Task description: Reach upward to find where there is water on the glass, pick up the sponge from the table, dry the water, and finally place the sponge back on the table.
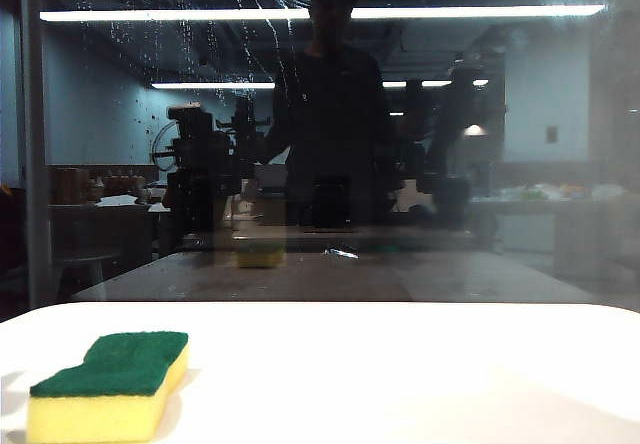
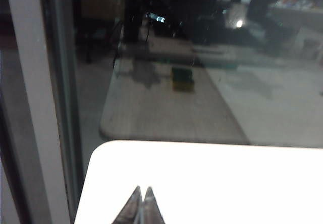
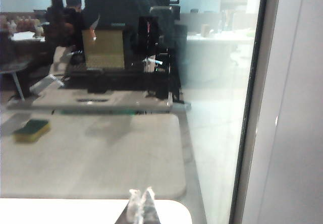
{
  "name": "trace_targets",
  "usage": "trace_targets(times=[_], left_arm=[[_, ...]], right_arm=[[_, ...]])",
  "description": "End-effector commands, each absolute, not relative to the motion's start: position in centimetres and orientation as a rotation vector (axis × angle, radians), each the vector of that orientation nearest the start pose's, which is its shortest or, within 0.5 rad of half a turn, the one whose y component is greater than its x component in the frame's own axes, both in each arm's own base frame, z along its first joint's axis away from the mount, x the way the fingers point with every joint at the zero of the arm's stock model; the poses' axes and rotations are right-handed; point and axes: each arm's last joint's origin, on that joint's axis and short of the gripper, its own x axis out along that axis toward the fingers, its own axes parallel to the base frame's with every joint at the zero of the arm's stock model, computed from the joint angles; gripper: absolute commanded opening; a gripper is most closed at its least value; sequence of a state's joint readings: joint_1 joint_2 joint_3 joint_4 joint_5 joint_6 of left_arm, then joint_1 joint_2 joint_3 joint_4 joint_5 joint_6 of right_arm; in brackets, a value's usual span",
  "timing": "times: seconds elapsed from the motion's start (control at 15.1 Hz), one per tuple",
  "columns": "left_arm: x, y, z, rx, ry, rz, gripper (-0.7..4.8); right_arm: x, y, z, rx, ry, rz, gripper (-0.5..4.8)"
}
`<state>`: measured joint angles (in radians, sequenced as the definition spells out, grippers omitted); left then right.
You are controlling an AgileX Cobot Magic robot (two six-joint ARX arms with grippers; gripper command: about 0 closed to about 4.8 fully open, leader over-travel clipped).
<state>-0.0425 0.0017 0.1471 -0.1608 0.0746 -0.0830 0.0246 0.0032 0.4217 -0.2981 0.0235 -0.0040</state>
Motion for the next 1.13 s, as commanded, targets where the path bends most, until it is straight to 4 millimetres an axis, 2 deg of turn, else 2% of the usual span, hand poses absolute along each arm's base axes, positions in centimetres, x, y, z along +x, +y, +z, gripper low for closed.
trace_targets(times=[0.07,0.46,0.66,1.13], left_arm=[[9.0,-0.6,19.1,-0.081,-0.026,-0.12,-0.06],[9.7,-0.7,16.7,-0.074,-0.01,-0.137,-0.06],[9.7,-0.8,16.7,-0.029,-0.013,-0.168,-0.06],[9.7,-0.9,16.7,-0.033,-0.012,-0.205,-0.06]], right_arm=[[6.1,0.1,25.7,0.003,-0.126,0.007,-0.05],[8.2,0.1,21.8,0.01,-0.099,0.002,-0.05],[9.0,0.2,19.5,0.009,-0.058,0.002,-0.05],[9.7,0.2,16.7,0.008,-0.018,0.001,-0.05]])
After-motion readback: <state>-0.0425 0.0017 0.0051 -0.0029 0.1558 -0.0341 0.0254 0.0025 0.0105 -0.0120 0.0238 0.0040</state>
